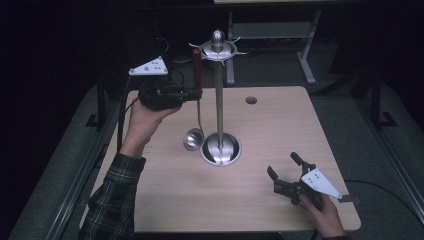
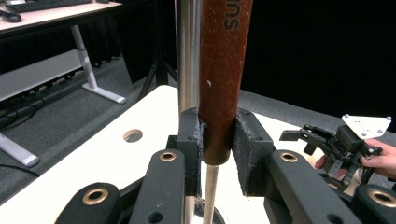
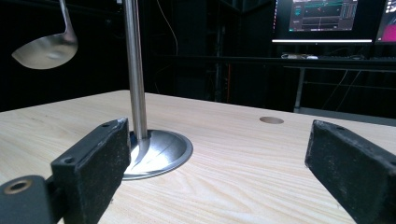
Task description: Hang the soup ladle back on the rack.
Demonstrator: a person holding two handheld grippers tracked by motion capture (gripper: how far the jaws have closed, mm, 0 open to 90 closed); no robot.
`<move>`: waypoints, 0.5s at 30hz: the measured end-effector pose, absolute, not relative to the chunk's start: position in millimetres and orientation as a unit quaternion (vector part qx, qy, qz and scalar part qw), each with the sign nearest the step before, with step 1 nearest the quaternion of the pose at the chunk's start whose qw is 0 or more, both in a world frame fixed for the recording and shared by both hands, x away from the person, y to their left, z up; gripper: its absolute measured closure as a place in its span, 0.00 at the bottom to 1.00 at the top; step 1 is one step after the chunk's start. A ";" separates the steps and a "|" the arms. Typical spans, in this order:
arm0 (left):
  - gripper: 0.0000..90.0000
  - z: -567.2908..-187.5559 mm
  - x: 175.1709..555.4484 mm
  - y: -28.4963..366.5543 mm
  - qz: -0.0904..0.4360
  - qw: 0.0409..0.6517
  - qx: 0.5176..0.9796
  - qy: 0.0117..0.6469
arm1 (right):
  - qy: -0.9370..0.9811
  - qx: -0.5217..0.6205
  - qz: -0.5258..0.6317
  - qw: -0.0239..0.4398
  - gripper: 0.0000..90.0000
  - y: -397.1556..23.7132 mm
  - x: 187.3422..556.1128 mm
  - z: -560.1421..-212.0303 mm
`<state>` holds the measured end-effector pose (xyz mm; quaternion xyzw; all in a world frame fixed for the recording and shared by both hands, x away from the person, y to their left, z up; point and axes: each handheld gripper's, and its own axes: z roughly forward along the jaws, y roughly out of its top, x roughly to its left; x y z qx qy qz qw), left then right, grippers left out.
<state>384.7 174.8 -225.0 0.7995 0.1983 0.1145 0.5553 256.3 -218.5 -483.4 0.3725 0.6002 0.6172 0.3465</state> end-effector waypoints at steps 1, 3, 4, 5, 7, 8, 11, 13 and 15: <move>0.82 -225.4 385.4 174.4 0.114 0.554 0.801 0.198 | 0.600 0.372 0.617 0.347 0.07 -218.5 256.3 -483.4; 0.82 -227.4 386.7 172.9 0.114 0.551 0.802 0.200 | 0.601 0.372 0.617 0.346 0.07 -218.5 256.2 -483.4; 0.82 -228.3 386.9 172.5 0.115 0.551 0.802 0.201 | 0.600 0.372 0.618 0.346 0.07 -218.5 256.3 -483.4; 0.82 -229.4 386.9 171.8 0.115 0.550 0.802 0.202 | 0.600 0.372 0.618 0.346 0.07 -218.5 256.3 -483.4; 0.82 -231.3 386.5 171.3 0.116 0.554 0.799 0.202 | 0.601 0.372 0.617 0.346 0.07 -218.5 256.2 -483.4; 0.82 -231.8 386.4 171.2 0.114 0.556 0.798 0.203 | 0.601 0.372 0.617 0.346 0.07 -218.4 256.2 -483.4; 0.82 -232.0 385.7 170.7 0.119 0.556 0.797 0.204 | 0.601 0.372 0.617 0.347 0.07 -218.4 256.2 -483.4; 0.81 -231.9 385.7 171.1 0.122 0.554 0.798 0.205 | 0.601 0.372 0.617 0.347 0.07 -218.4 256.1 -483.4; 0.80 -231.9 386.1 171.7 0.121 0.553 0.799 0.205 | 0.601 0.372 0.617 0.346 0.07 -218.4 256.2 -483.4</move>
